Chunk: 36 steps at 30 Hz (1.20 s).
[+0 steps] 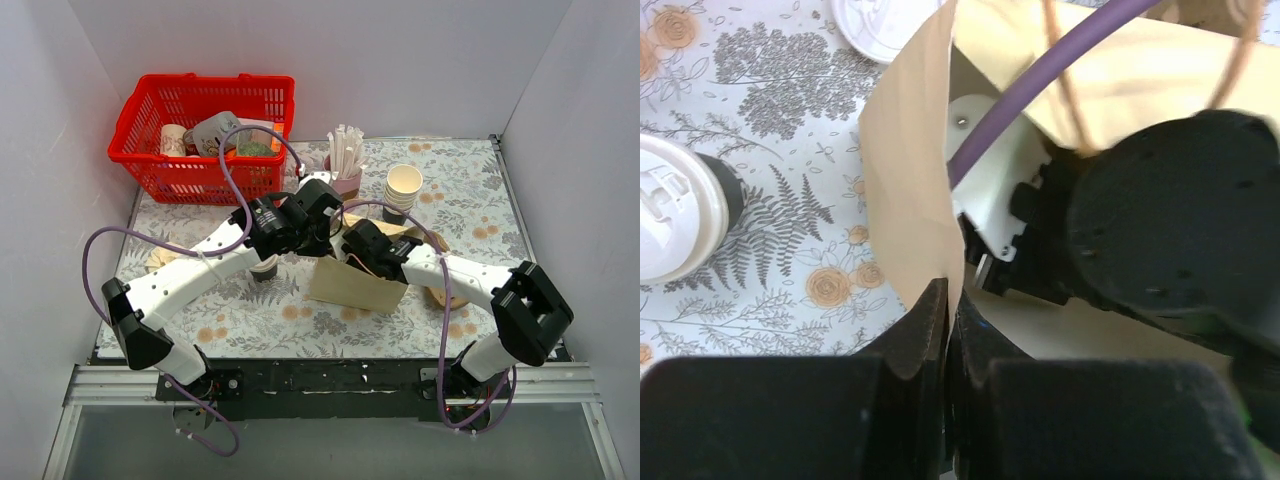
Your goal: Pack the takeout coffee
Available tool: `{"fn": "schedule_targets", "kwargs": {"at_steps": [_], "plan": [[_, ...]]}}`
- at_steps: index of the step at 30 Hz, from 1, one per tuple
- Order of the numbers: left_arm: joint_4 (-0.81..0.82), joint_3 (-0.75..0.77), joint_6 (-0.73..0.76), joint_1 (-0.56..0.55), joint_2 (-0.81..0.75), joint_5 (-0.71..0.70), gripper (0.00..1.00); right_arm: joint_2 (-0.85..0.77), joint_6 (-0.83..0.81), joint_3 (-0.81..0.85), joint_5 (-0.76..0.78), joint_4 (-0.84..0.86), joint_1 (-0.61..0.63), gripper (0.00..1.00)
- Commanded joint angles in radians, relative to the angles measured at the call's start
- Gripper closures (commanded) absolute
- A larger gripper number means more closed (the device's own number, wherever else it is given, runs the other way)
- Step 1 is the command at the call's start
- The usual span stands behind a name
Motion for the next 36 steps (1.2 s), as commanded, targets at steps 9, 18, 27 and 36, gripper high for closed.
{"fn": "schedule_targets", "kwargs": {"at_steps": [9,18,27,36], "plan": [[0.142,0.019,-0.030,-0.014,-0.103,-0.026,1.00,0.039,0.021,0.107,0.190,-0.172,0.050,0.73],[0.127,-0.080,-0.084,-0.012,-0.132,-0.040,1.00,-0.056,0.129,0.337,0.223,-0.192,0.048,0.50],[0.134,-0.102,-0.101,-0.012,-0.138,-0.035,1.00,-0.042,0.203,0.321,0.265,-0.354,0.033,0.62],[0.130,-0.110,-0.098,-0.011,-0.123,-0.022,1.00,-0.060,0.271,0.353,0.378,-0.329,0.008,0.36]]}}
